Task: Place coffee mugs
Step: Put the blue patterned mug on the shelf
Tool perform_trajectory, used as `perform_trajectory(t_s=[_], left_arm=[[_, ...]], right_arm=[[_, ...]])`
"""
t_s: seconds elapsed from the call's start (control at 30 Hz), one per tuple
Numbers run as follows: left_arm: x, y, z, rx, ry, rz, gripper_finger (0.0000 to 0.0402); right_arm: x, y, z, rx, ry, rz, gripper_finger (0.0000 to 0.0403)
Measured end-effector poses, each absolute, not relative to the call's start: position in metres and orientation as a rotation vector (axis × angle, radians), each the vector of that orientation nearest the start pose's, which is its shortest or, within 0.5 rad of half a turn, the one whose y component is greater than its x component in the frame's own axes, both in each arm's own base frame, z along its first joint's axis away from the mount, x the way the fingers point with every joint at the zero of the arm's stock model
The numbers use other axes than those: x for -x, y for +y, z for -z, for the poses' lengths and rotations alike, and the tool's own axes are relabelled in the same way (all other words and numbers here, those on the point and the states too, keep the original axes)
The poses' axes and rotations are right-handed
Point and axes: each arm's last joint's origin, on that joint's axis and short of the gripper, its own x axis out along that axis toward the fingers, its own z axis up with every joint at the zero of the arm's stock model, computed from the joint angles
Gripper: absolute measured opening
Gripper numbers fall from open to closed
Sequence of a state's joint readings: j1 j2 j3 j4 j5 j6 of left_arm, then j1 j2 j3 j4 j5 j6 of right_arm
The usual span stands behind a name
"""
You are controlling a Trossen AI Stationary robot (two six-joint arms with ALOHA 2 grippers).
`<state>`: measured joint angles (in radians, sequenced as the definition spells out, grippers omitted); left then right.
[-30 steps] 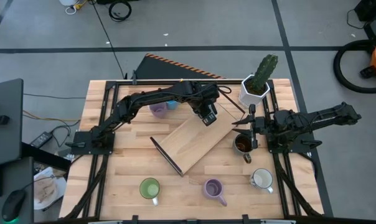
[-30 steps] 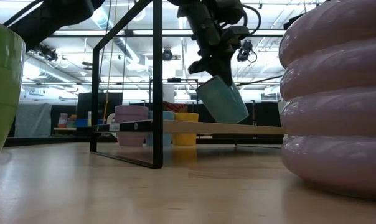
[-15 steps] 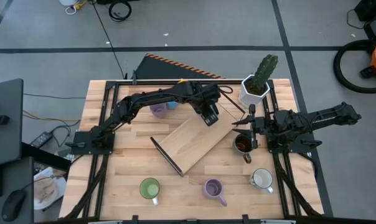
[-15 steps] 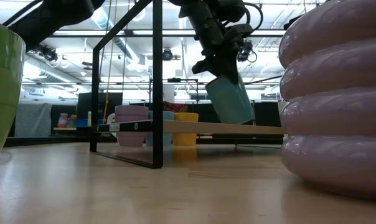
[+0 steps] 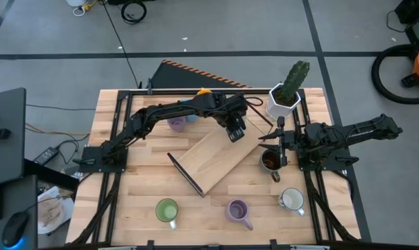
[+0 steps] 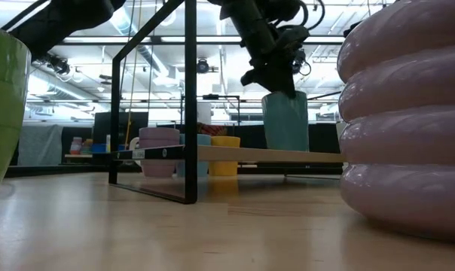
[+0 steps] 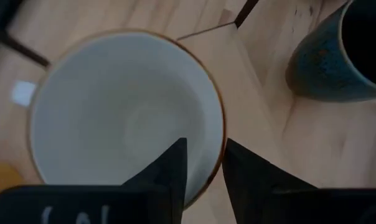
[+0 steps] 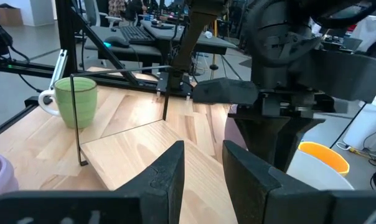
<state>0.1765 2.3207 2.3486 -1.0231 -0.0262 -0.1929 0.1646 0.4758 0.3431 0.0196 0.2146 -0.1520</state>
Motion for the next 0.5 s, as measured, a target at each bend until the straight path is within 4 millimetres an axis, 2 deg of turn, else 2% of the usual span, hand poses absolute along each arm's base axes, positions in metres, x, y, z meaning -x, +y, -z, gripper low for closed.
perform_trajectory(t_s=[0.17,0.5], left_arm=[[-0.4917,0.0809,-0.2843,0.134,0.948,-0.309,0.0114],[-0.4972,0.0838,-0.2825,0.06,0.915,-0.302,0.0114]], right_arm=[[-0.1306,0.0154,-0.2395,0.176,0.127,0.041,0.0114],[-0.1306,0.0154,-0.2392,0.176,0.129,0.041,0.0114]])
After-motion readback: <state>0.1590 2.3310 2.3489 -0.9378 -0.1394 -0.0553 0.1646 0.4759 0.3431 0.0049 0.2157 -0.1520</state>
